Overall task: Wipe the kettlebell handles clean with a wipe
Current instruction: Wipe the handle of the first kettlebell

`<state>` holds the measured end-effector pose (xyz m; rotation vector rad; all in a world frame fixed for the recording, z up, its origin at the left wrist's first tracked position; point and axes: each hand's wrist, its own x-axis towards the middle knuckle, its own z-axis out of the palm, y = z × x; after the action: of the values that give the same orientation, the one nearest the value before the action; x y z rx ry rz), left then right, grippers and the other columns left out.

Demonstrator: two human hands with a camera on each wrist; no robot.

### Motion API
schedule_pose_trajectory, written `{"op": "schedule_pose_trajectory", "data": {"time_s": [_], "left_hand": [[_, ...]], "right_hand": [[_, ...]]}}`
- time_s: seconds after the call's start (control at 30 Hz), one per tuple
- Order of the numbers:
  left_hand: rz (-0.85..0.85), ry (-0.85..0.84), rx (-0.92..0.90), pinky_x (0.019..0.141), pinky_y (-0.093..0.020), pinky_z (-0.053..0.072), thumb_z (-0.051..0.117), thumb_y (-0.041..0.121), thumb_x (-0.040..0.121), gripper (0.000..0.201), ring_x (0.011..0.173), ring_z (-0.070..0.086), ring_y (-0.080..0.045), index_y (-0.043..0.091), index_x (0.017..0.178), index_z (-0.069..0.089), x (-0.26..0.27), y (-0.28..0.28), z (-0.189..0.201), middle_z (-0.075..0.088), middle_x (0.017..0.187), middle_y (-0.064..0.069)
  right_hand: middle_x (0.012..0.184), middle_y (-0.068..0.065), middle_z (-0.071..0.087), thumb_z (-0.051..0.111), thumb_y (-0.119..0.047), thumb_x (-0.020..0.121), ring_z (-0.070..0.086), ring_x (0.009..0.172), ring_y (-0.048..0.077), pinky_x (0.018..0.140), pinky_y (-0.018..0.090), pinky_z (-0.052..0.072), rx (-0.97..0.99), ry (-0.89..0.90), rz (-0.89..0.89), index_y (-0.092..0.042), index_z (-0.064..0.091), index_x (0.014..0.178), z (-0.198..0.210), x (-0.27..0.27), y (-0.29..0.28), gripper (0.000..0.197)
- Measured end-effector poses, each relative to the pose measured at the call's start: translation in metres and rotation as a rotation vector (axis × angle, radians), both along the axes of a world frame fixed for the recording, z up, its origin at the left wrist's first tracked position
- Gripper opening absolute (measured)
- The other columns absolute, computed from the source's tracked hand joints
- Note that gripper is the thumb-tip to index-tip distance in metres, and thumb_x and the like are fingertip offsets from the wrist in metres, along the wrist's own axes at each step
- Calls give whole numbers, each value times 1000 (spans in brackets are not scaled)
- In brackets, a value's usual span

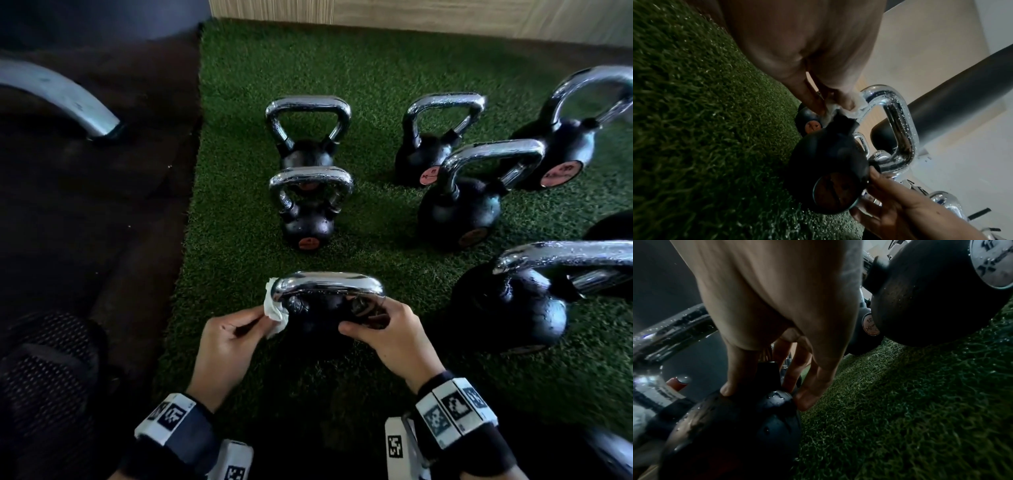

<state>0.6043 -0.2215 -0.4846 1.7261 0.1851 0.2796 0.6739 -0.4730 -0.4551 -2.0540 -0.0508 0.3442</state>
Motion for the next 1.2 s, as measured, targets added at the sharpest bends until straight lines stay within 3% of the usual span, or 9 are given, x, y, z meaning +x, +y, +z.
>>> {"op": "schedule_pose_trajectory", "data": {"time_s": [0.23, 0.47, 0.6, 0.73, 0.8, 0.87, 0.97, 1.07, 1.2], "left_hand": [[43, -72, 62, 80, -8, 52, 75, 30, 81, 19, 95, 75, -3, 22, 97, 83, -3, -5, 4, 80, 98, 13], [66, 41, 102, 79, -14, 54, 81, 41, 78, 25, 93, 74, -1, 27, 99, 82, 33, -8, 12, 79, 94, 16], [-11, 40, 205, 85, -13, 52, 83, 26, 83, 18, 92, 70, 8, 44, 84, 79, 69, -22, 27, 77, 93, 25], [-124, 39, 186, 87, -15, 54, 81, 19, 86, 19, 95, 73, 2, 35, 97, 82, 86, -44, 40, 78, 94, 21], [-154, 48, 168, 93, -26, 57, 81, 18, 87, 21, 97, 74, -2, 25, 107, 82, 87, -49, 44, 80, 98, 13], [-161, 38, 253, 91, -21, 56, 81, 20, 87, 19, 96, 73, 3, 25, 105, 83, 87, -47, 46, 80, 98, 13], [-201, 66, 298, 84, -8, 51, 79, 23, 88, 16, 93, 70, 11, 30, 102, 83, 85, -42, 50, 78, 97, 20], [-212, 30, 295, 86, -11, 52, 80, 23, 88, 16, 97, 70, 8, 27, 103, 83, 91, -42, 57, 78, 99, 19], [-290, -122, 253, 95, -26, 55, 76, 35, 87, 29, 107, 72, -3, 19, 110, 81, 94, -41, 65, 78, 109, 13]], "right_hand": [[91, -17, 73, 91, -43, 63, 65, 86, -7, 74, 11, 47, -106, -28, 11, -32, 72, 99, 7, -3, -2, 42], [78, -34, 61, 82, -11, 70, 62, 73, -7, 63, 9, 39, -158, -220, 154, -18, 67, 76, 11, -20, -18, 17], [82, -14, 63, 68, -7, 68, 64, 76, 2, 68, 17, 49, -180, -336, 320, -19, 75, 78, 21, -33, -8, 17], [90, -12, 67, 67, -25, 80, 66, 82, 4, 77, 20, 54, -190, -312, 392, -19, 79, 96, 26, -38, 4, 21], [89, -15, 68, 76, -26, 82, 65, 79, 1, 75, 12, 50, -161, -306, 268, -26, 79, 104, 24, -32, 9, 23], [92, -13, 66, 80, -27, 82, 64, 81, 1, 77, 10, 47, -138, -306, 42, -28, 76, 113, 20, -22, 11, 31], [123, -13, 58, 74, -47, 85, 58, 116, 6, 95, 7, 38, -167, -64, 49, -31, 51, 144, 13, -10, 18, 66], [120, -23, 61, 71, -57, 82, 62, 108, -4, 86, -1, 42, -8, 100, 128, -42, 44, 146, 6, -6, 21, 71], [110, -11, 75, 71, -68, 66, 71, 101, 5, 98, 32, 55, 91, 117, 82, -47, 48, 141, 0, -6, 19, 81]]}}
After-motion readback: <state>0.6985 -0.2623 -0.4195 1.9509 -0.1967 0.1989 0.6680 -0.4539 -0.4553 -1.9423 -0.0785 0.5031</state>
